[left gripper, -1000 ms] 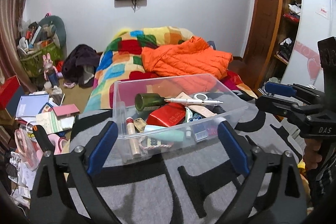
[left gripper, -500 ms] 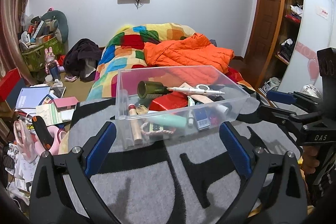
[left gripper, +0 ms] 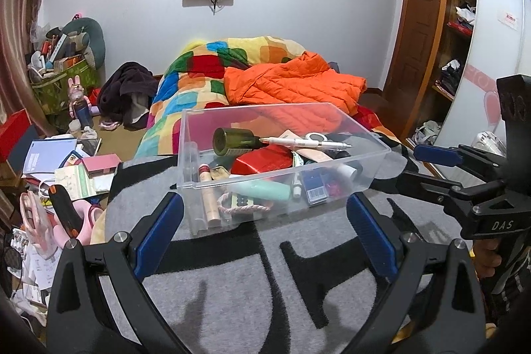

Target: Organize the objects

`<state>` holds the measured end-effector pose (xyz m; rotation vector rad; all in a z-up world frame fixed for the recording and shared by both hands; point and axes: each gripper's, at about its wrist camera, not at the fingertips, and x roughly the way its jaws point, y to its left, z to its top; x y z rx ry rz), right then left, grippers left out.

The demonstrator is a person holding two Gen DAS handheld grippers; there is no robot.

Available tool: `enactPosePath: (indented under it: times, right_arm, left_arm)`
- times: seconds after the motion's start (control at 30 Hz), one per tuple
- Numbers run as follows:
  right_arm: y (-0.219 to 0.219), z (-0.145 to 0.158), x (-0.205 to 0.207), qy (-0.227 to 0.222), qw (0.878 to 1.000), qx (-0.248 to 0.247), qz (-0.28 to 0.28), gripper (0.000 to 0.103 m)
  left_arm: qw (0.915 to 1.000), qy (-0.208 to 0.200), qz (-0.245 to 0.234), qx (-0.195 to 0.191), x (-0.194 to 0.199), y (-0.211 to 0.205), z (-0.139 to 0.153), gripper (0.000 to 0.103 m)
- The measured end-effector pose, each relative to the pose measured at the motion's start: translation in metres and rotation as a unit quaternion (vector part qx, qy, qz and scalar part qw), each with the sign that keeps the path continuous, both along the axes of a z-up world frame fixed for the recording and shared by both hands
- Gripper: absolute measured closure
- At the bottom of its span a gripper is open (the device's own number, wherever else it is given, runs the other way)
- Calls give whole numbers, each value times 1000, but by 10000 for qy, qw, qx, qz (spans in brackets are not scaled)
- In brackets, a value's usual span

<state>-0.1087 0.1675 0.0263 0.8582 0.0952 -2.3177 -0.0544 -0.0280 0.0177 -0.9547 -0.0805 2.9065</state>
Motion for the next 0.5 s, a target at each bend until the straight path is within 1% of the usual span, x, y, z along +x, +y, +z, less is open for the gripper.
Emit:
enactPosePath:
  times: [0.5]
  right_arm:
    - [-5, 3, 5, 64, 9999, 30, 82, 21]
  left_arm:
    - [10000, 55, -6, 13, 2, 3, 5, 2]
